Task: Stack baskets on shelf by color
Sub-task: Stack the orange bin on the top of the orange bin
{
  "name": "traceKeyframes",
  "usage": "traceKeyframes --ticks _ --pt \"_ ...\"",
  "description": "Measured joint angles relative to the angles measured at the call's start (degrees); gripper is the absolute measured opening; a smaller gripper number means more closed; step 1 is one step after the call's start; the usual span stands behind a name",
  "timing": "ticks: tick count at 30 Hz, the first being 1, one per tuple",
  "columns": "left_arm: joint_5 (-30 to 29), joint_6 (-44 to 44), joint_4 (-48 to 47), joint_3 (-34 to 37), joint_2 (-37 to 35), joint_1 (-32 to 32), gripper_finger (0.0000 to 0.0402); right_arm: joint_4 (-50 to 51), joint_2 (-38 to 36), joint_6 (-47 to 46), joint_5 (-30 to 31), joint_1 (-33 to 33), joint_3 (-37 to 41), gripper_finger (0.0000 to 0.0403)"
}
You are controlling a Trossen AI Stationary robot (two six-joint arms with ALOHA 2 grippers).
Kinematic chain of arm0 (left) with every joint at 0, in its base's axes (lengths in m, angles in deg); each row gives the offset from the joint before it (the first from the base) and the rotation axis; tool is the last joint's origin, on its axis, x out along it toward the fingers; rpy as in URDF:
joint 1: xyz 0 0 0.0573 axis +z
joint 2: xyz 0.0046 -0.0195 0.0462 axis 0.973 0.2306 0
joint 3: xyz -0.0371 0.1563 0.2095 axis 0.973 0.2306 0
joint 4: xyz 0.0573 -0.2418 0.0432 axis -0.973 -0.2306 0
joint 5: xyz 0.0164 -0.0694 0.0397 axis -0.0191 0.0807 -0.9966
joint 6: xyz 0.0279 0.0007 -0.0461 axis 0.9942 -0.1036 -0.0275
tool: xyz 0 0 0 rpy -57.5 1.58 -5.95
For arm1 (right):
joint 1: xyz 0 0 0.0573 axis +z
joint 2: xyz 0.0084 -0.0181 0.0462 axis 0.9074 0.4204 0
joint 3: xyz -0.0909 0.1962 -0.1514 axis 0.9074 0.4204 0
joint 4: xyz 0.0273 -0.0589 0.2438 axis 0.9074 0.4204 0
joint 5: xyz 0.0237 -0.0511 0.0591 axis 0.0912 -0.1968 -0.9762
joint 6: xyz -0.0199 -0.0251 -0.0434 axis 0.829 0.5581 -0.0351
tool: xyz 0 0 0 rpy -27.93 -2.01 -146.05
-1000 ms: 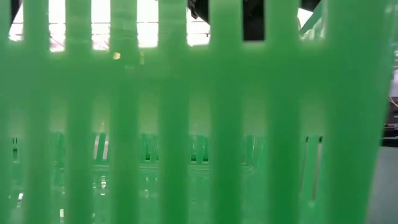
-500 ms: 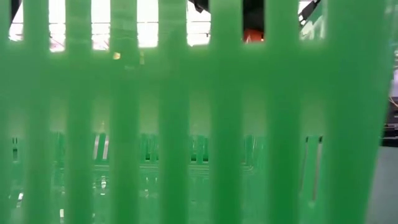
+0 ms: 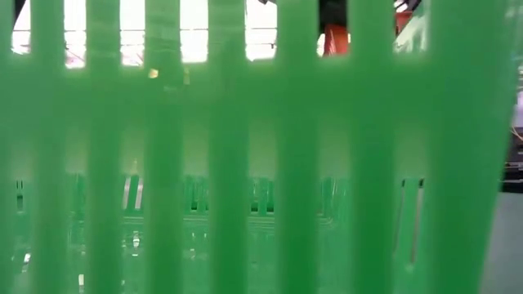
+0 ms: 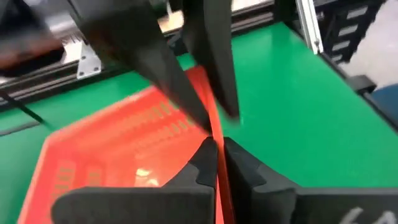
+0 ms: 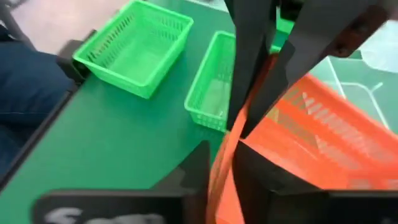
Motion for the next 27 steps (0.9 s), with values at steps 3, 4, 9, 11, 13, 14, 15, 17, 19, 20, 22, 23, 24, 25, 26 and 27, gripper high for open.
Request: traceKeyframes --ticks 3,4,9,11,13,14,15,17,19,20,22,23,24,25,26,27 --pt "-0.8 3.1 -2.8 0.4 -1.1 -0.4 0.0007 -0.2 -5.0 -1.2 1.7 0.2 -0.2 0.0101" --pt "-1.3 4.4 -3.2 0.4 -1.4 -0.6 0.0007 -0.2 -7.3 -1.3 2.8 0.2 -0.3 0.0109" --pt "-11.5 11.4 -6.6 0.1 -6.9 -1.5 0.0006 -2.0 -19.9 2.2 8.3 0.8 -0.2 0.0125" --pt "-13.9 13.8 -8.3 0.1 -9.2 -1.5 0.0006 -3.3 -24.3 3.3 11.0 0.9 -0.2 0.0125" --pt "-16.1 16.2 -8.9 0.2 -12.1 -1.1 0.0007 -3.3 -27.6 4.3 13.2 0.9 -0.2 0.0123" --pt "-17.1 17.6 -9.0 0.2 -13.7 -0.8 0.0007 -3.4 -28.7 4.8 14.2 0.9 0.1 0.0122" --pt "-18.0 19.4 -8.8 0.2 -15.7 -0.2 0.0006 -4.1 -29.8 5.3 15.1 0.9 0.7 0.012" --pt "-19.2 22.4 -9.6 0.0 -19.5 2.0 0.0005 -7.3 -31.4 7.0 16.1 0.8 3.0 0.0118" --pt "-18.8 24.3 -10.6 0.0 -22.0 5.8 0.0006 -12.2 -32.4 9.5 15.6 0.8 6.3 0.0117" --pt "-17.0 25.2 -11.2 0.0 -23.1 8.2 0.0006 -15.6 -32.6 11.0 15.5 0.8 7.9 0.0117" --pt "-11.5 26.7 -11.7 0.1 -24.0 13.8 0.0006 -22.5 -32.9 14.1 15.5 0.8 11.1 0.0117" --pt "-8.4 27.3 -10.5 0.1 -24.1 16.6 0.0005 -26.0 -32.8 15.6 15.5 0.8 12.6 0.0117" --pt "-5.9 27.7 -10.0 0.0 -24.1 19.7 0.0005 -29.6 -32.8 17.0 15.5 0.8 14.0 0.0117" --pt "-3.2 28.3 -10.1 0.0 -24.1 22.6 0.0005 -33.1 -32.8 18.6 15.5 0.8 15.3 0.0117" --pt "-0.8 28.7 -10.1 0.0 -23.5 25.3 0.0005 -36.4 -32.7 20.0 15.5 0.8 16.4 0.0117" --pt "1.3 29.2 -9.2 0.0 -22.5 27.8 0.0006 -38.8 -32.7 21.0 15.5 0.8 17.1 0.0117"
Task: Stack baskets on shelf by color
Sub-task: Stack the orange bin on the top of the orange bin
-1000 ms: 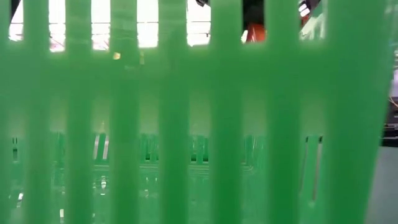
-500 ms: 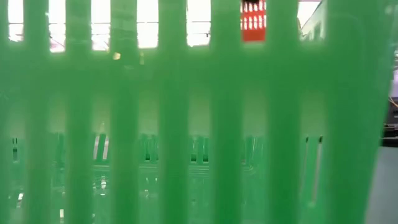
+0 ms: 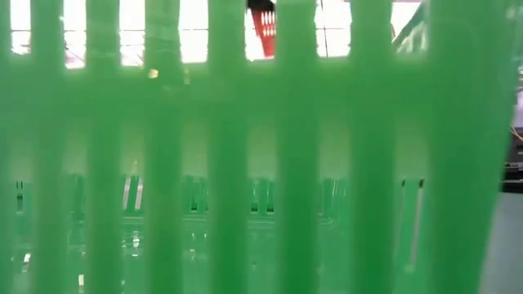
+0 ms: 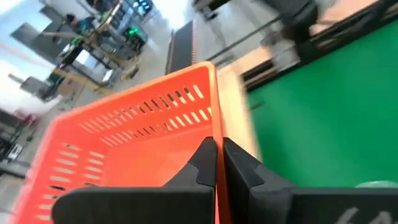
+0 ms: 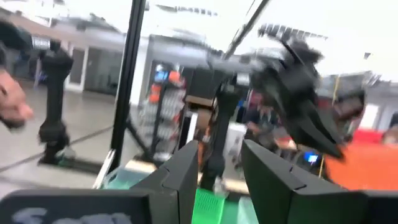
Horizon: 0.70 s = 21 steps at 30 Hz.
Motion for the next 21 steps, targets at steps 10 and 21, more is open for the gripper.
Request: traceKeyframes --ticks 10,21 --pt "10.9 -1.3 2.7 -0.1 6.2 10.0 0.0007 0.7 -1.3 1.0 0.1 0.0 0.7 0.0116" --pt "9.5 -3.6 2.3 0.0 9.9 9.2 0.0013 2.2 -1.4 -1.1 0.0 0.0 0.7 0.0116"
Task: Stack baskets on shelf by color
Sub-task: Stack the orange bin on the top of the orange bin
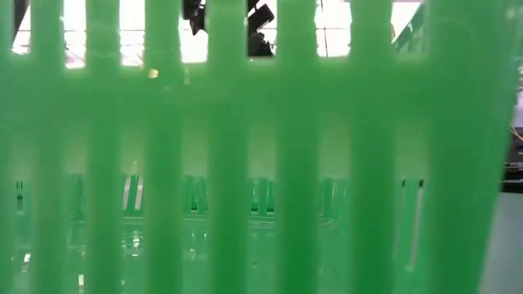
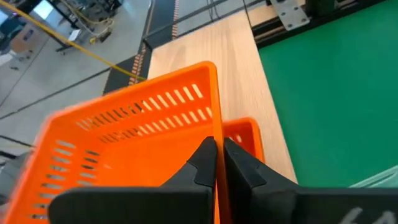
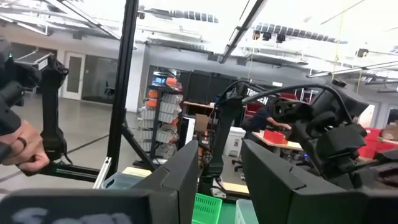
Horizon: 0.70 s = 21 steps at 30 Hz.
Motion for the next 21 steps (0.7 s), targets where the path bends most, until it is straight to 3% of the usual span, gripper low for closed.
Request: traceKeyframes --ticks 5,13,18,21 --pt "-1.9 -1.7 -0.9 0.0 -0.8 -0.8 0.0005 0.6 0.0 -0.3 0.0 0.0 0.0 0.0116" --pt "-3.3 -2.0 -7.0 0.0 -0.8 -0.9 0.0024 0.6 0.0 -0.4 0.0 0.0 0.0 0.0116" --pt "-3.4 -6.0 -5.1 0.0 -0.8 -0.8 0.0017 2.4 0.6 3.9 -0.5 0.0 0.0 0.0116" --pt "-3.5 -9.5 -3.4 0.0 -0.8 -0.8 0.004 5.1 1.6 4.6 -0.5 0.0 0.0 0.0116"
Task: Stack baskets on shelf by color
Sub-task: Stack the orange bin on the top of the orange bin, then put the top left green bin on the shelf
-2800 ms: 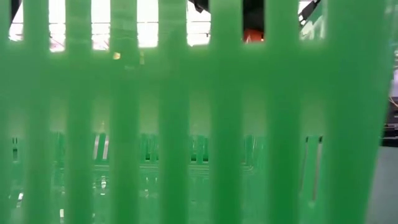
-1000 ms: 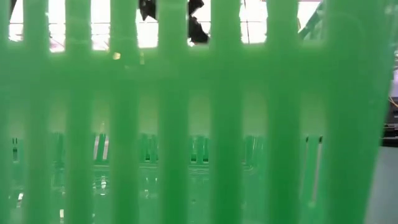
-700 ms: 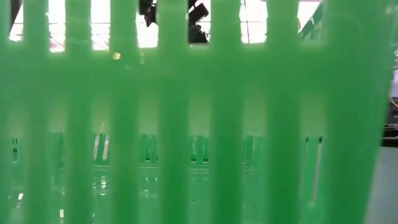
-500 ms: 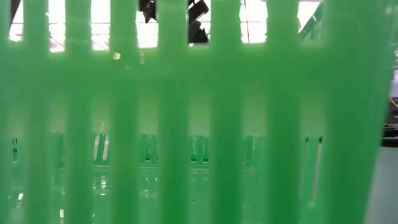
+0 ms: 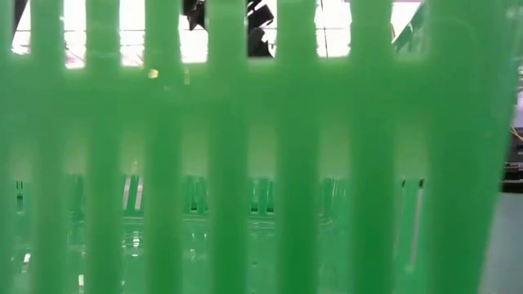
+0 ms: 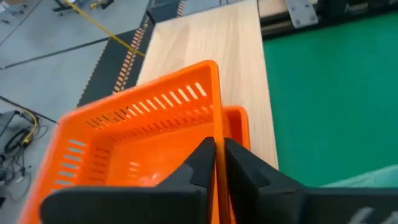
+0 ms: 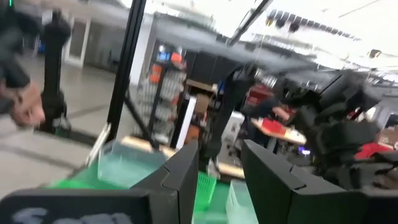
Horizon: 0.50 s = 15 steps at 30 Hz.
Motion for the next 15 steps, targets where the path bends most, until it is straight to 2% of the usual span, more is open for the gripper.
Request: traceKeyframes --ticks 10,12,15 --pt "-1.2 -2.2 -2.0 0.0 -1.2 -0.9 0.0199 -0.9 3.3 1.5 0.3 -0.1 0.0 0.0116" --pt "-4.5 -2.6 -2.3 0.0 -3.3 -2.2 0.0219 -1.7 3.2 1.4 1.5 -0.1 0.0 0.0116" --pt "-13.7 -4.4 -6.6 0.0 -8.2 -5.1 0.0232 -1.7 3.0 1.1 6.9 -0.1 0.0 0.0116"
